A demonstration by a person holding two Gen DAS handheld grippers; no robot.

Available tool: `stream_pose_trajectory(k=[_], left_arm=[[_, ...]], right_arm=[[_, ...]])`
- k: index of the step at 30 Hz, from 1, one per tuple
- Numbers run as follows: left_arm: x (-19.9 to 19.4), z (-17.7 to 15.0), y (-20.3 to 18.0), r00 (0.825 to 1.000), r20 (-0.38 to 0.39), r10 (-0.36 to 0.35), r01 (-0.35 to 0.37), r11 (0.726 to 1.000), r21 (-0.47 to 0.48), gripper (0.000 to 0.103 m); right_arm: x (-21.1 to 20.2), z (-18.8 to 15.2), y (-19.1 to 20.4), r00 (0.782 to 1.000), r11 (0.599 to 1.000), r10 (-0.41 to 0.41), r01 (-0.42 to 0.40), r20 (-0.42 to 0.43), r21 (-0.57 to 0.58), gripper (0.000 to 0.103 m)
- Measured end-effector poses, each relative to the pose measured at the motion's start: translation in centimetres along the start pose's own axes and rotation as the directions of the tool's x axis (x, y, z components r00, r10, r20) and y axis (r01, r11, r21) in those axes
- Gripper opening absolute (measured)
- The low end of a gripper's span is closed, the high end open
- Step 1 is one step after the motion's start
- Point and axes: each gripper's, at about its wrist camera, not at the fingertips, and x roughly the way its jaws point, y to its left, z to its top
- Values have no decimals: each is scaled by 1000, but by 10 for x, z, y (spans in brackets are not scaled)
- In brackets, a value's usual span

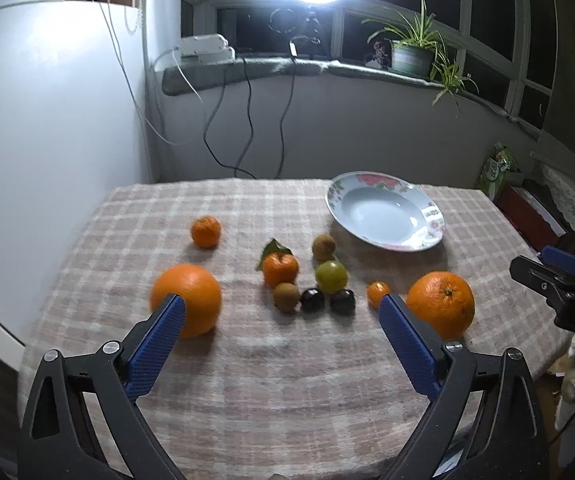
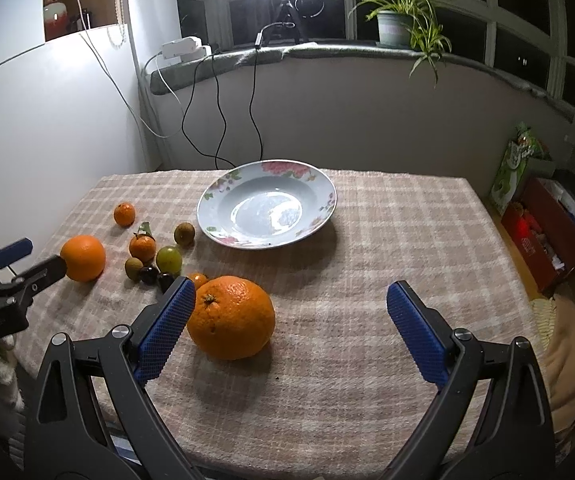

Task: Organize fruits
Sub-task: 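Move the right gripper onto the large orange and close on it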

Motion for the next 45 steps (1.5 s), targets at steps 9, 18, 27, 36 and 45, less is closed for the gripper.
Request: stream_pose_trajectory(k=[9, 18, 27, 36, 45], left_arm=[[41, -13, -15, 971, -139, -193, 186, 981, -60, 72], [62, -17, -38, 932, -200, -302, 301, 953, -37, 63], [76, -23, -41, 899, -234, -371, 363, 929, -75, 58], [71, -25, -43, 872, -246, -422, 408, 906, -108, 58], [74, -18, -61, 849, -252, -464, 462, 884, -72, 58]], right_arm=[[39, -12, -25, 988, 990, 116, -107, -104, 89, 99], [79, -21, -51, 951, 955, 250, -210, -185, 212, 95], [86, -20, -53, 921, 922, 341, -289, -189, 257, 92], [85, -20, -39, 907, 917, 370, -321, -203, 236, 88], [91, -22, -31, 890, 909, 399, -350, -222, 227, 88]])
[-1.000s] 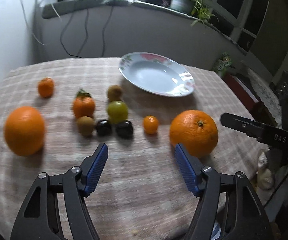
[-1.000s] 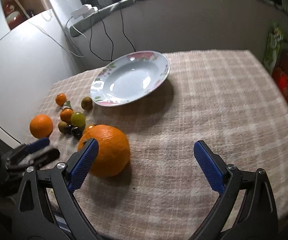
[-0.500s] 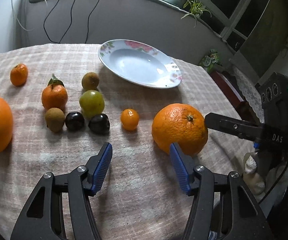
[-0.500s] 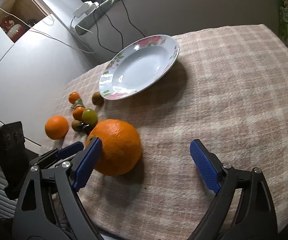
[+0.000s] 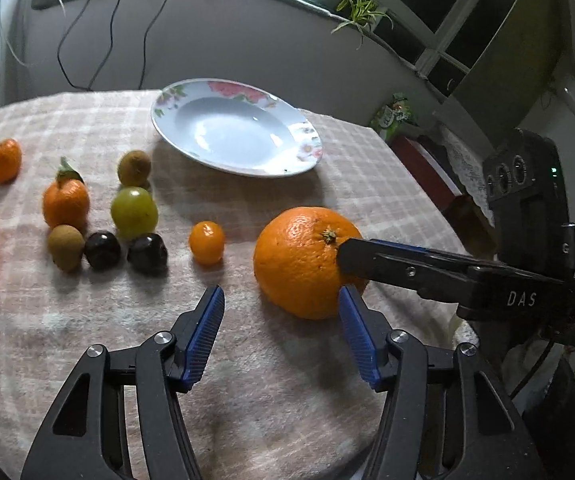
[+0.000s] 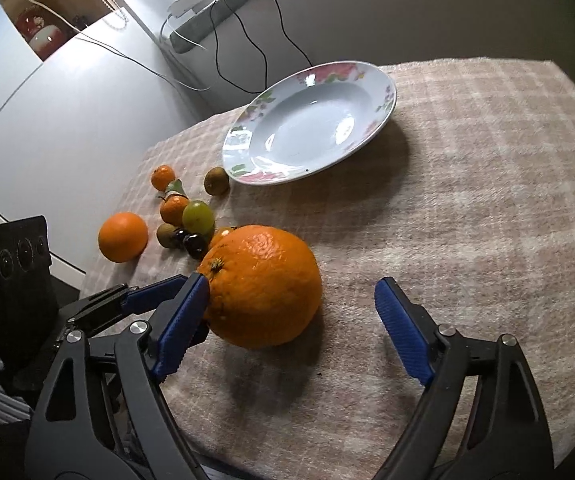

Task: Organize fruits
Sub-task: 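Move the right gripper onto the large orange and close on it, then lift the large orange with the right gripper and carry it over the white plate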

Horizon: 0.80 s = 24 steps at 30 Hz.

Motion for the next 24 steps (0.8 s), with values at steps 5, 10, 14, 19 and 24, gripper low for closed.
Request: stream_pose_trajectory(k=[5, 10, 14, 19, 24], left_arm=[[6, 6, -5, 999, -21, -34, 34, 999, 15, 58], [15, 6, -17, 999, -27, -27, 29, 998, 53, 60], [15, 7, -19, 999, -30, -20, 22, 997, 69, 60], [16, 8, -23, 999, -33, 4, -1, 996, 93, 60], [16, 13, -25, 1000, -25, 9, -7, 995, 99, 60]], right_arm=[[4, 5, 5, 999, 999, 32, -33, -41, -16, 76], [10, 3, 10, 996, 998, 59, -61, -69, -19, 69], [10, 5, 11, 995, 998, 57, -60, -79, -24, 68], [11, 7, 17, 995, 998, 35, -39, -88, -51, 68], [9, 11, 18, 996, 998, 31, -36, -82, -55, 67]])
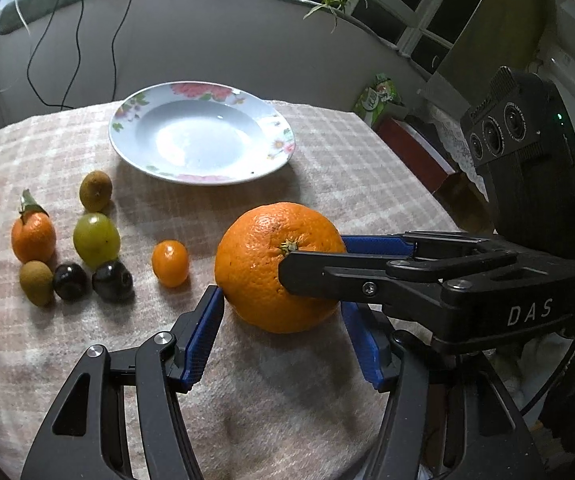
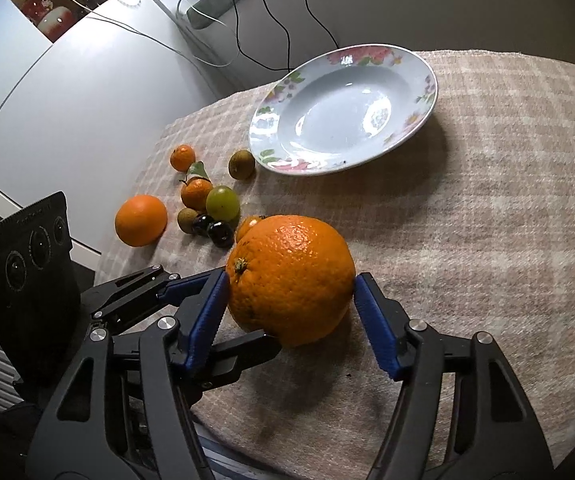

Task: Organize fruits
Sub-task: 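Lift the large orange with the right gripper and carry it over the white plate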

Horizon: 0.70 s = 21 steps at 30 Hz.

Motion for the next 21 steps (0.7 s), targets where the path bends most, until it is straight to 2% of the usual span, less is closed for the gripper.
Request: stream_pose_trajectory(k=[5, 12, 21], left_arm=[[-7, 14, -3, 1000, 21, 12, -13, 1000, 28, 60], [-12, 52, -2, 997, 69, 41, -46, 997, 66, 61], [6, 91, 23, 993, 92, 69, -75, 996, 57, 61]], right_arm=[[-11, 12, 4, 1000, 1000, -3, 4, 24, -25, 67], [-21, 45, 9, 997, 998, -9, 14, 80, -68, 67], [-2, 93, -3, 995, 998, 21, -14, 95, -68, 67]])
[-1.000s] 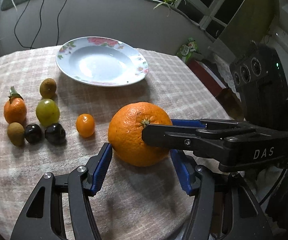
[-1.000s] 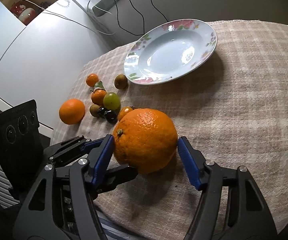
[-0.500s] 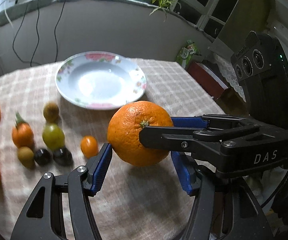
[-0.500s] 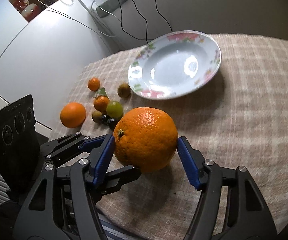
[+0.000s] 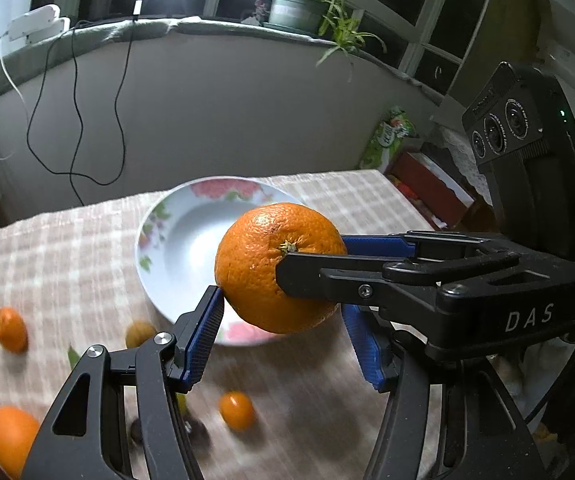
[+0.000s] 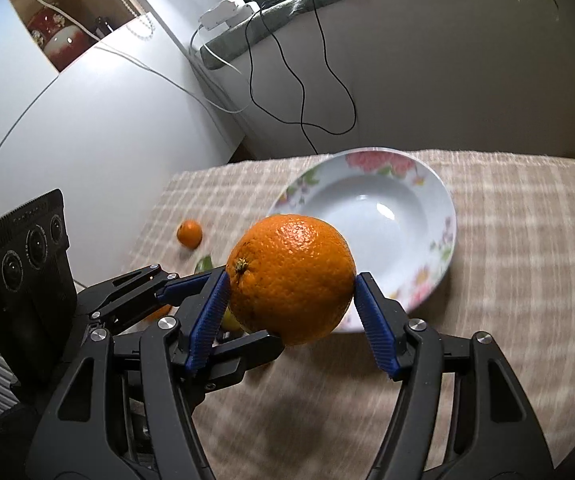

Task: Organize fruits
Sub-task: 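Lift the large orange with the right gripper and carry it over the white plate, then lower the orange onto the plate and open the right gripper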

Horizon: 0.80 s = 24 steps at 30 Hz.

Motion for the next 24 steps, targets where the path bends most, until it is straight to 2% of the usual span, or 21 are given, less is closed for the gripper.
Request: stream_pose_trajectory(k=[9, 13, 16, 24], left_arm=[[41, 15, 30, 1000, -26, 14, -16, 998, -66, 61], [54, 17, 29, 999, -40, 32, -34, 998, -44, 60], [62, 17, 31, 998, -45, 37, -40, 997, -67, 61], [69, 25, 30, 997, -49, 67, -70, 996, -54, 61]], right_arm=[[45, 24, -28, 1000, 1000, 13, -13, -28, 25, 67], [55, 27, -40, 999, 999, 18, -17, -31, 28, 67], [61, 28, -49, 999, 999, 27, -26, -36, 41, 67], [73, 39, -52, 999, 1000, 8, -7, -51, 14, 67]])
